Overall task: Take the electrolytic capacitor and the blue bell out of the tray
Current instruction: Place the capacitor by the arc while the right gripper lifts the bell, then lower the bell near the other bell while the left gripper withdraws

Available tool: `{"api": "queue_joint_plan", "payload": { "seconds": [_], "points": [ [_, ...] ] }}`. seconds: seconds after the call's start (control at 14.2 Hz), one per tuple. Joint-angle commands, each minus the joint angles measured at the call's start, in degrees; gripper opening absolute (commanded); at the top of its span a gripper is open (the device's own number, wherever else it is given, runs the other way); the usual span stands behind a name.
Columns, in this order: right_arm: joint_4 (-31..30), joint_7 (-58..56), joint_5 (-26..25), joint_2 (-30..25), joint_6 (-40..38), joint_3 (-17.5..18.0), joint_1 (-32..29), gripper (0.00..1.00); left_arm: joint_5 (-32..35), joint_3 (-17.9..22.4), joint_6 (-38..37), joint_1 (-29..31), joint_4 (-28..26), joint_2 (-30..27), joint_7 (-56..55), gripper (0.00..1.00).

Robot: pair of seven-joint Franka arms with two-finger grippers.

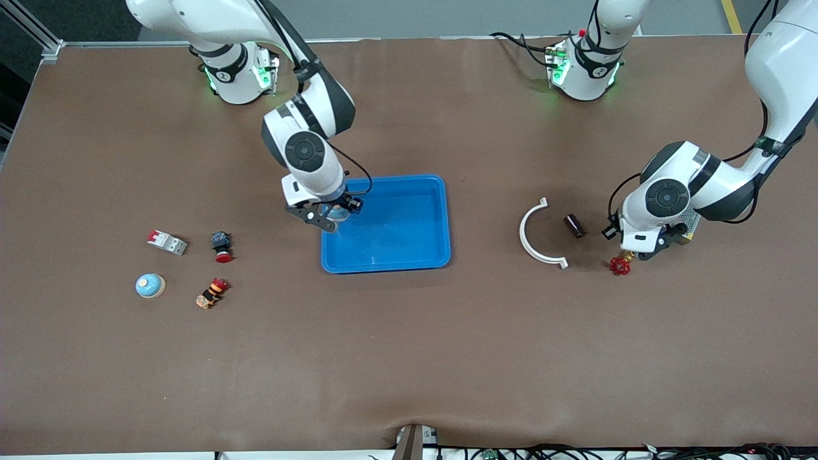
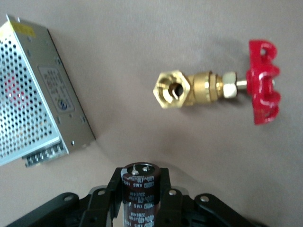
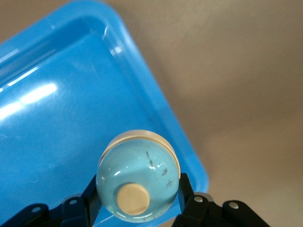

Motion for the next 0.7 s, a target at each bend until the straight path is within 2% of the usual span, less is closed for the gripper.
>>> {"api": "queue_joint_plan", "payload": {
  "seconds": [0.0, 0.07, 0.14, 0.35, 0.63],
  "points": [
    [-0.7, -7.8, 0.3, -2.9, -4.2, 0.5, -5.3, 0.0, 2.0, -0.2, 2.2, 0.9, 0.4, 0.8, 0.3, 0.52],
    [-1.2, -11.0, 0.3, -3.5, -4.9, 0.5, -7.3, 0.0, 2.0, -0.1, 2.3, 0.6, 0.7, 0.9, 0.2, 0.72],
    [-2.1, -13.1, -0.2, -4.1, -5.0, 0.5, -8.6, 0.0, 2.0, -0.1, 2.3, 0.5, 0.8, 1.1, 0.2, 1.0],
    [-4.1, -14.3, -5.7, -5.8, -4.9, 0.5, -10.2, 0.0, 2.0, -0.7, 2.2, 0.6, 1.2, 0.3, 0.0, 1.0],
    [-8.9, -20.7, -6.5, -9.7, -3.5, 0.5, -13.7, 0.0, 0.2, -5.9, 1.0, 0.9, 4.3, -0.5, -0.5, 1.0]
  ]
}}
